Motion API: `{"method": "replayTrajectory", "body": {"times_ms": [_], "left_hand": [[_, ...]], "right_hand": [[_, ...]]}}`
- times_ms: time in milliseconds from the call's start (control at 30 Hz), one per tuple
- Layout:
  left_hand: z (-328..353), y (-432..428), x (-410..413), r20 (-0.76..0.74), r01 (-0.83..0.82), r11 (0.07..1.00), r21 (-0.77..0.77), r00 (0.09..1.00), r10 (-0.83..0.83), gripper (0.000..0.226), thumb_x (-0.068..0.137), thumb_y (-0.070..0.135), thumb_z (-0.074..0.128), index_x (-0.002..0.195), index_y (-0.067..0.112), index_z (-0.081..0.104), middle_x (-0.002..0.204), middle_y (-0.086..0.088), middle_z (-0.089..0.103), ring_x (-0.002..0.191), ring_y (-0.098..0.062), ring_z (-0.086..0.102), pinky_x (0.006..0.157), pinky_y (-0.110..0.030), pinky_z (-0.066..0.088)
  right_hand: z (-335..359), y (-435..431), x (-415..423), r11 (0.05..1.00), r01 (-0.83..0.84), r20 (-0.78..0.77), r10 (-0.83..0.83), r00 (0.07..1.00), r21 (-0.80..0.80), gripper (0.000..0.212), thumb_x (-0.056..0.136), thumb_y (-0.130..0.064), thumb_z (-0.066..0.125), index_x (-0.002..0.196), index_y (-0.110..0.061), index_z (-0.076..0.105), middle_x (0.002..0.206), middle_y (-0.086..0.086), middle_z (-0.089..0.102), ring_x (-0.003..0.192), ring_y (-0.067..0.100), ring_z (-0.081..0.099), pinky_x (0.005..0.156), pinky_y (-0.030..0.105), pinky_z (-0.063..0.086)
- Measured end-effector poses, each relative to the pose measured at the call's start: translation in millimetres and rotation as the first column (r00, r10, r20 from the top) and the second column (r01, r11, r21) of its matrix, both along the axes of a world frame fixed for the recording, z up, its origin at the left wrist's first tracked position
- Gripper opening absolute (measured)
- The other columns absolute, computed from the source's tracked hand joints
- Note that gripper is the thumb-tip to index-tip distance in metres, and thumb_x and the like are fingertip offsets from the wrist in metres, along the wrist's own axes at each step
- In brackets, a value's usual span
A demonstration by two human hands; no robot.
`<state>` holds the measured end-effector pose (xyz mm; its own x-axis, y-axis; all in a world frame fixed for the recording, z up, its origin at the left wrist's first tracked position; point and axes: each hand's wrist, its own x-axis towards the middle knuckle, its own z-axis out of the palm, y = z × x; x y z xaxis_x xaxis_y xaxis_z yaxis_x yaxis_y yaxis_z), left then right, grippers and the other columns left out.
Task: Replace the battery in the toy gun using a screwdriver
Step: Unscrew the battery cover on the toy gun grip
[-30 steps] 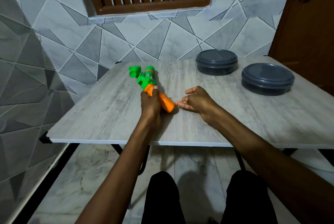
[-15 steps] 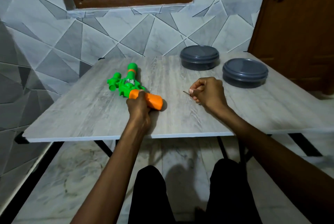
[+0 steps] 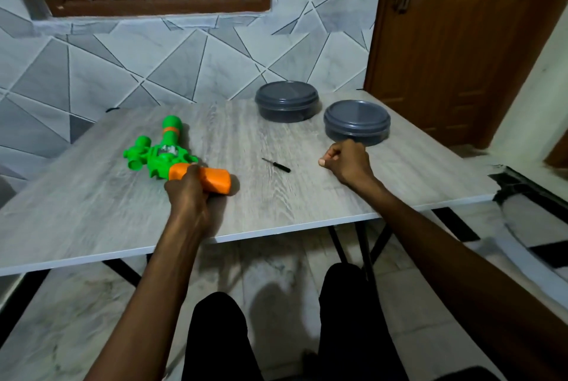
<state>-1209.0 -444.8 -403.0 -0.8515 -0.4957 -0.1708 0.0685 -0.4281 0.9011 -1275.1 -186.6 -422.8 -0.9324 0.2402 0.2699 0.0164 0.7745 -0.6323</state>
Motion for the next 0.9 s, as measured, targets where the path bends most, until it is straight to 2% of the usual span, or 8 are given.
{"method": "replayTrajectory", "body": {"times_ms": [133,233,300,367,467,567,767,900], "left_hand": [[-4,-3,-4,0.009,0.014,1.0,0.01,1.0,-0.014,0.016,0.096,0.015,0.049,0.081,0.019,0.047,0.042,0.003,0.059,0.041,-0.01,0.061,0.06,-0.035,0.055],[-7,-10,-8,0.027,0.025,1.0,0.012,0.999,-0.025,0.01,0.094,0.014,0.053,0.085,0.018,0.051,0.053,-0.001,0.063,0.044,-0.011,0.063,0.054,-0.033,0.055],[-8,-18,-11,0.044,0.02,0.999,0.039,0.999,-0.021,0.007,0.09,0.013,0.058,0.097,0.015,0.055,0.074,-0.007,0.064,0.057,-0.016,0.065,0.053,-0.033,0.055],[-9,-27,-12,0.061,0.019,0.999,0.049,0.998,-0.022,0.016,0.089,0.013,0.062,0.103,0.014,0.056,0.085,-0.008,0.063,0.068,-0.019,0.064,0.055,-0.034,0.054],[-9,-35,-7,0.071,0.052,0.997,0.051,0.996,-0.055,0.01,0.09,0.015,0.063,0.098,0.014,0.056,0.088,-0.01,0.063,0.069,-0.02,0.063,0.048,-0.032,0.057],[-4,-41,-2,0.057,0.076,0.994,0.074,0.995,-0.08,0.013,0.091,0.015,0.062,0.103,0.011,0.057,0.084,-0.009,0.063,0.068,-0.02,0.064,0.045,-0.028,0.056],[-4,-70,0,0.124,0.124,0.988,-0.095,0.986,-0.112,0.035,0.086,0.017,0.069,0.118,0.005,0.061,0.101,-0.016,0.069,0.079,-0.025,0.069,0.05,-0.031,0.057],[-1,-83,1,0.214,0.163,0.975,-0.15,0.968,-0.128,0.037,0.082,0.016,0.075,0.111,-0.002,0.06,0.092,-0.017,0.067,0.067,-0.022,0.067,0.042,-0.027,0.054]], "right_hand": [[0,1,-3,0.999,0.043,0.024,-0.043,0.999,-0.025,0.012,0.087,-0.024,0.07,0.08,-0.014,0.073,0.08,-0.001,0.07,0.077,0.013,0.064,0.082,0.036,0.055],[10,-7,1,0.98,0.05,-0.028,-0.057,0.998,-0.194,0.016,0.094,-0.019,0.06,0.088,-0.015,0.075,0.095,-0.001,0.072,0.09,0.016,0.066,0.089,0.039,0.054],[25,-23,12,0.941,-0.085,-0.079,0.062,0.995,-0.328,0.016,0.093,-0.014,0.059,0.096,-0.013,0.075,0.1,-0.001,0.073,0.093,0.015,0.067,0.09,0.035,0.055],[40,-49,29,0.864,-0.311,-0.088,0.301,0.949,-0.396,0.014,0.088,-0.013,0.067,0.1,-0.012,0.075,0.1,-0.001,0.073,0.091,0.011,0.068,0.084,0.027,0.056],[47,-97,45,0.81,-0.548,0.008,0.561,0.827,-0.207,0.038,0.077,-0.03,0.079,0.113,-0.019,0.071,0.105,-0.007,0.071,0.089,0.005,0.066,0.075,0.017,0.054],[40,-141,47,0.775,-0.631,0.046,0.631,0.774,-0.006,0.068,0.068,-0.035,0.085,0.128,-0.015,0.062,0.117,0.0,0.068,0.095,0.009,0.067,0.083,0.022,0.054],[31,-182,42,0.752,-0.659,-0.044,0.658,0.751,0.012,0.043,0.059,-0.033,0.087,0.098,-0.021,0.076,0.087,-0.004,0.076,0.073,0.002,0.067,0.072,0.02,0.053],[28,-195,37,0.739,-0.673,-0.024,0.673,0.739,-0.008,0.042,0.053,-0.037,0.088,0.092,-0.022,0.077,0.075,-0.006,0.074,0.07,0.003,0.068,0.071,0.027,0.056]]}}
